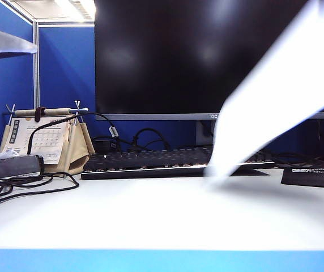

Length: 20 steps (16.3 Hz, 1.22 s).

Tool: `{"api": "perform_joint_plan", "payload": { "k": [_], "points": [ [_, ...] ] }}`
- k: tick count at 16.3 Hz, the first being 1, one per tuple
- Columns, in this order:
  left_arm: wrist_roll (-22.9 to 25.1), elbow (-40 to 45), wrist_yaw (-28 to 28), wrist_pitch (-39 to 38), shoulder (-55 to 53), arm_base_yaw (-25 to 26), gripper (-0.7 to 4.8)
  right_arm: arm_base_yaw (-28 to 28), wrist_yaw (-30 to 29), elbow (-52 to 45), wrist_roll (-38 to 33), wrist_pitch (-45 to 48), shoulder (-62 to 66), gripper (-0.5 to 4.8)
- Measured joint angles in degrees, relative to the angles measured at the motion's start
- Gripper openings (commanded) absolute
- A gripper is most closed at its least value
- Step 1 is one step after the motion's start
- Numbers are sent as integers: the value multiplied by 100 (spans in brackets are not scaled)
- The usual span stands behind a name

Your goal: Put a wrinkled paper upside down.

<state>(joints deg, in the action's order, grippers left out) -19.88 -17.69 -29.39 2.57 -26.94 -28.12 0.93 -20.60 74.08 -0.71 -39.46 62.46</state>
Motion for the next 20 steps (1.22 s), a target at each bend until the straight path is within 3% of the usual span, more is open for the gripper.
{"api": "perform_joint_plan", "payload": {
  "k": [3,5,6,8,10,11,15,20],
  "points": [
    [85,0,-59,59,0,0,426,-177,-7,1071,109,-614,-343,-6],
    [85,0,-260,111,0,-2,426,-870,24,1486,280,-988,-332,-6],
    [85,0,-262,127,4,-2,426,-1252,271,1488,332,-1071,-332,-6],
    [85,0,-334,138,4,-2,426,-2498,1593,1488,442,-1685,-146,-6],
    [85,0,-369,170,2,-2,426,-3375,2507,1355,490,-2192,302,-6],
    [85,0,-382,173,2,0,426,-3733,2564,1121,459,-2153,503,-6],
    [63,0,-592,175,4,0,425,-4234,2557,380,214,-835,1060,-6],
    [-157,0,-885,177,9,0,425,-4225,2507,-107,4,229,2131,-6]
  ]
}}
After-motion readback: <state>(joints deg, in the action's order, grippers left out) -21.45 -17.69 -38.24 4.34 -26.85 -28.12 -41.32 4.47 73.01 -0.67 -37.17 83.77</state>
